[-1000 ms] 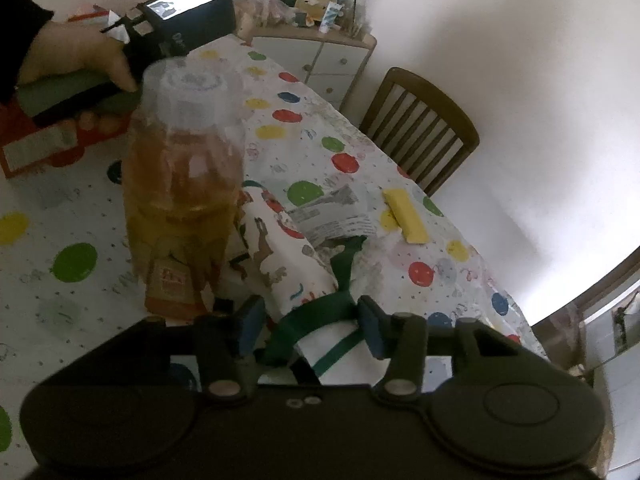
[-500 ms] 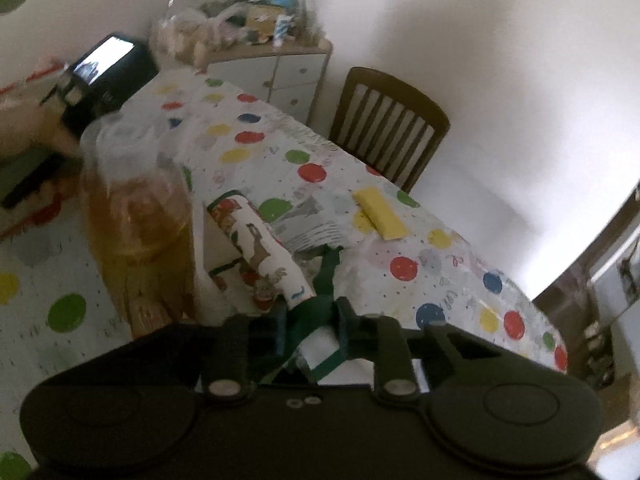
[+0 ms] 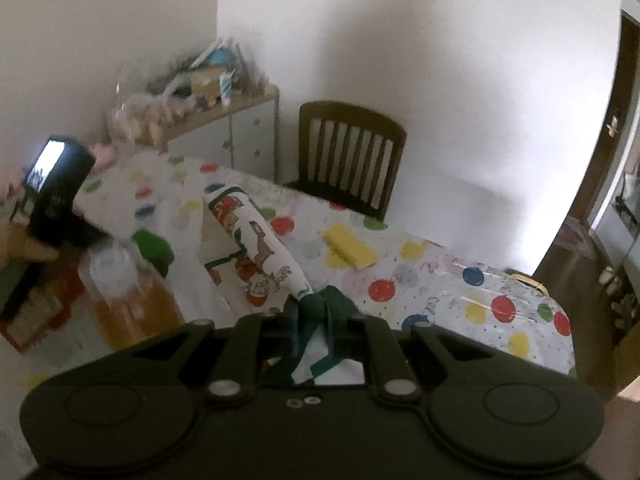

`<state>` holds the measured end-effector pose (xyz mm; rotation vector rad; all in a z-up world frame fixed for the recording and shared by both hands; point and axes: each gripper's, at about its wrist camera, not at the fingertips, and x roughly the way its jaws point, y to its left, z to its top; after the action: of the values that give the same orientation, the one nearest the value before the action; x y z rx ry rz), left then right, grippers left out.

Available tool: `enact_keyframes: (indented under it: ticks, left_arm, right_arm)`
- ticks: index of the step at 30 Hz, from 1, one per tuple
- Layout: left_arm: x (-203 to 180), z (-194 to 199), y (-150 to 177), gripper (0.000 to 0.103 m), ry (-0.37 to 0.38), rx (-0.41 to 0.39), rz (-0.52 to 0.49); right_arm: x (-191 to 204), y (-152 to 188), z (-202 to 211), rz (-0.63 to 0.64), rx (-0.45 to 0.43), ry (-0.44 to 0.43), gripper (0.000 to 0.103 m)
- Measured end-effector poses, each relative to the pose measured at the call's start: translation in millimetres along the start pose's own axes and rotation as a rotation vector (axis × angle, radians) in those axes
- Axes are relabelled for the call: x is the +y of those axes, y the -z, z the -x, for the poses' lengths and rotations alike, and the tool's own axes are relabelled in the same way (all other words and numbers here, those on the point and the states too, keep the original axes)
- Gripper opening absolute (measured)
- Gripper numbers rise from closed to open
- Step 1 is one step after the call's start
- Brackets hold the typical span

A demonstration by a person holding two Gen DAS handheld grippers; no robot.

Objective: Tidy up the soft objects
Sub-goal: 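Lift the green sponge with the left gripper while the right gripper lifts the rolled Christmas-print cloth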

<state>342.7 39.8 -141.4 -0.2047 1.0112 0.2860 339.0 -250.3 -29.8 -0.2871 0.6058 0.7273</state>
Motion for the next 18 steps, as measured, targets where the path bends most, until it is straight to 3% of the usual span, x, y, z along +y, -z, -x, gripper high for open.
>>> enact_keyframes:
  ticks: [9,18]
  left_arm:
    - [-2,40,-7,0.069,0.045,-0.024,0.004]
    - [5,95,-11,0.069,0.092,-0.072,-0.025]
  right_arm:
    - [-13,-27,33,-0.141,-0.036,-0.002,0.012]
    - [-3,-54,78,-0.201,-0.107,-0.027,0.012]
